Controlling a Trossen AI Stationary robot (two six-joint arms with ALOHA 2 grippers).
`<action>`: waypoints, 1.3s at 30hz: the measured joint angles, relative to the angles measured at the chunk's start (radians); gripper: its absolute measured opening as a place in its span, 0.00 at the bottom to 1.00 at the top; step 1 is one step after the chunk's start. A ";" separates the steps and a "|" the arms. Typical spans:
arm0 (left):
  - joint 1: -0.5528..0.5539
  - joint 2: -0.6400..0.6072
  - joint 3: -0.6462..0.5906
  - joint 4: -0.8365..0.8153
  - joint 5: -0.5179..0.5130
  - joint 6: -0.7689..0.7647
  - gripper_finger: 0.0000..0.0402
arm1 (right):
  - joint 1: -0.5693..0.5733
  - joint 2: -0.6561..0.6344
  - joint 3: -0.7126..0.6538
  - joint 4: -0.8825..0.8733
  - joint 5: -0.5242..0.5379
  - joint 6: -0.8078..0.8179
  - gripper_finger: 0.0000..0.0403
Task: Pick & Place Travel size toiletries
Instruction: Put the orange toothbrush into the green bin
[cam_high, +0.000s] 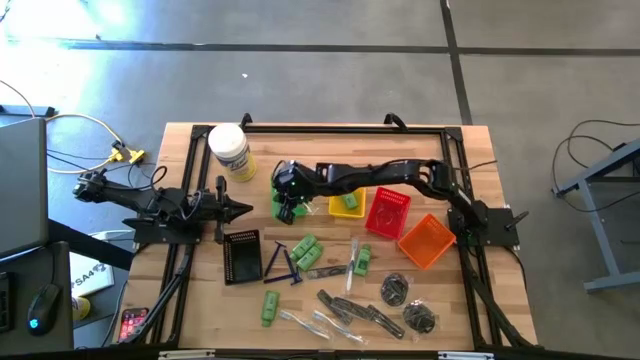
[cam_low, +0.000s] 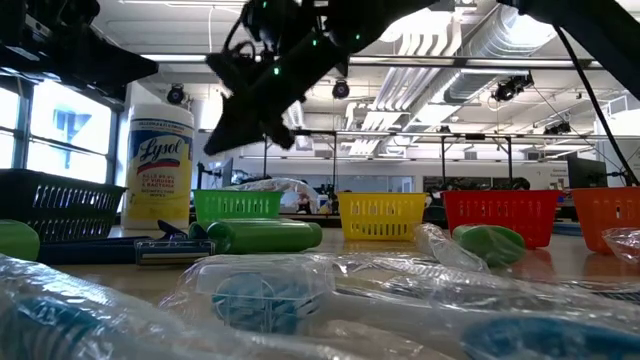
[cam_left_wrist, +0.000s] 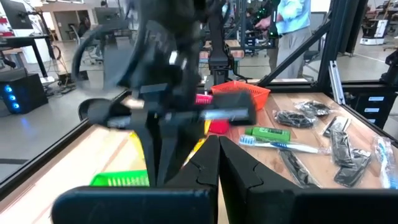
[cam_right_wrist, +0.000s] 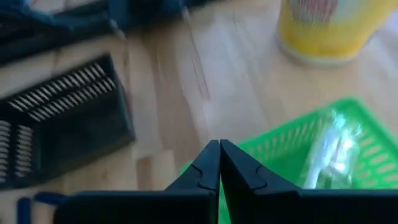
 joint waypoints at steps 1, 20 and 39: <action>0.000 0.000 0.000 0.000 0.000 0.000 0.00 | -0.005 0.010 0.000 -0.006 -0.009 0.007 0.01; 0.000 0.000 0.000 -0.005 0.000 0.000 0.00 | -0.083 0.039 -0.002 -0.053 0.093 0.048 0.01; 0.000 0.000 0.000 -0.008 -0.002 0.001 0.00 | -0.054 0.059 0.068 -0.153 0.036 -0.086 0.01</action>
